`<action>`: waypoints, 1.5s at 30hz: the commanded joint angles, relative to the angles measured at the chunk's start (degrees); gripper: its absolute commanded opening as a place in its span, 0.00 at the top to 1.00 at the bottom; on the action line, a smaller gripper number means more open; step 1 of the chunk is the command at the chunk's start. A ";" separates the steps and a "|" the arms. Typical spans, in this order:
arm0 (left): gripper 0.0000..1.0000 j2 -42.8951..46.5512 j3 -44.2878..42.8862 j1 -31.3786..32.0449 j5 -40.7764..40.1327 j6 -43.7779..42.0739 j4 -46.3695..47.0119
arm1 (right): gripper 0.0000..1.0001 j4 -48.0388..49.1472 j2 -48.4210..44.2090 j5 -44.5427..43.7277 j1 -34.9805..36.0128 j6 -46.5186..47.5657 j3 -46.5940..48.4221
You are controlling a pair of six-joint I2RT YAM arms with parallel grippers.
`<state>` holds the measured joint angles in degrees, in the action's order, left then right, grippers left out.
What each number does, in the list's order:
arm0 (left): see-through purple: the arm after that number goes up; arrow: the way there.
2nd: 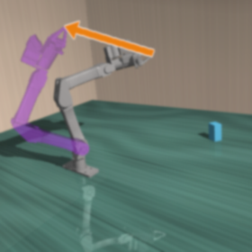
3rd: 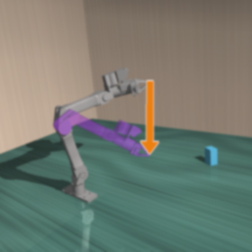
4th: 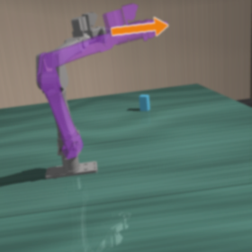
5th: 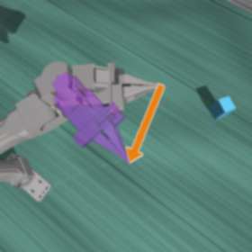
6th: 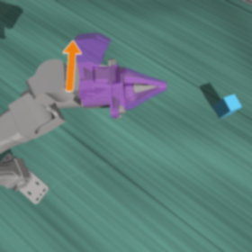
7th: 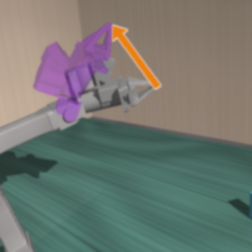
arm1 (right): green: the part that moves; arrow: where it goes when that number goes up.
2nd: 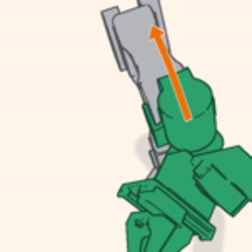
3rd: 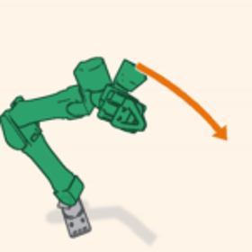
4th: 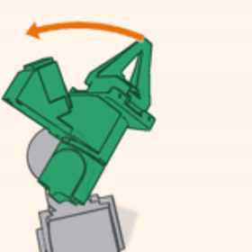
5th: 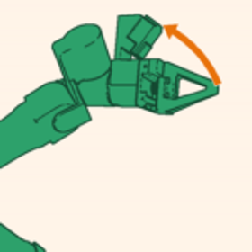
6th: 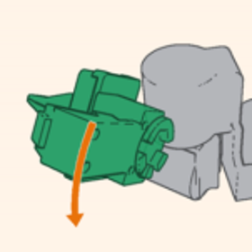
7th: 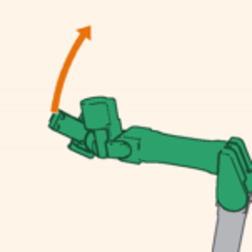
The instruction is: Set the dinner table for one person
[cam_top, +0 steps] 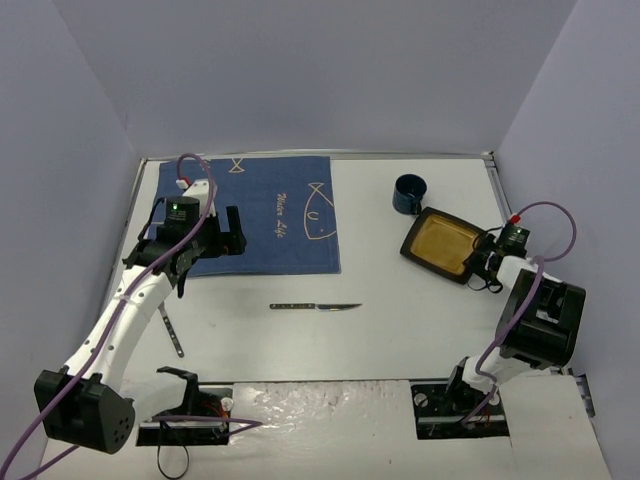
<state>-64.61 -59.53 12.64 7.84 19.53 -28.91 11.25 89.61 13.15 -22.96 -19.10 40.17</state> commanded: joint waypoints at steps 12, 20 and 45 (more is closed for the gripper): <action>0.03 2.03 -1.29 0.28 -0.33 -0.76 2.80 | 0.97 -4.87 -10.74 0.23 15.20 -6.58 -4.94; 0.03 1.69 -1.05 0.27 -0.12 -0.72 3.13 | 0.96 1.82 -11.69 2.10 22.89 -11.48 -8.90; 0.03 -0.10 0.22 0.28 1.89 -0.58 4.88 | 0.67 25.10 0.57 14.65 22.54 -14.81 -14.91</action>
<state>-64.73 -58.44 12.64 8.00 19.53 -27.99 34.35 87.78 26.80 0.36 -34.71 26.16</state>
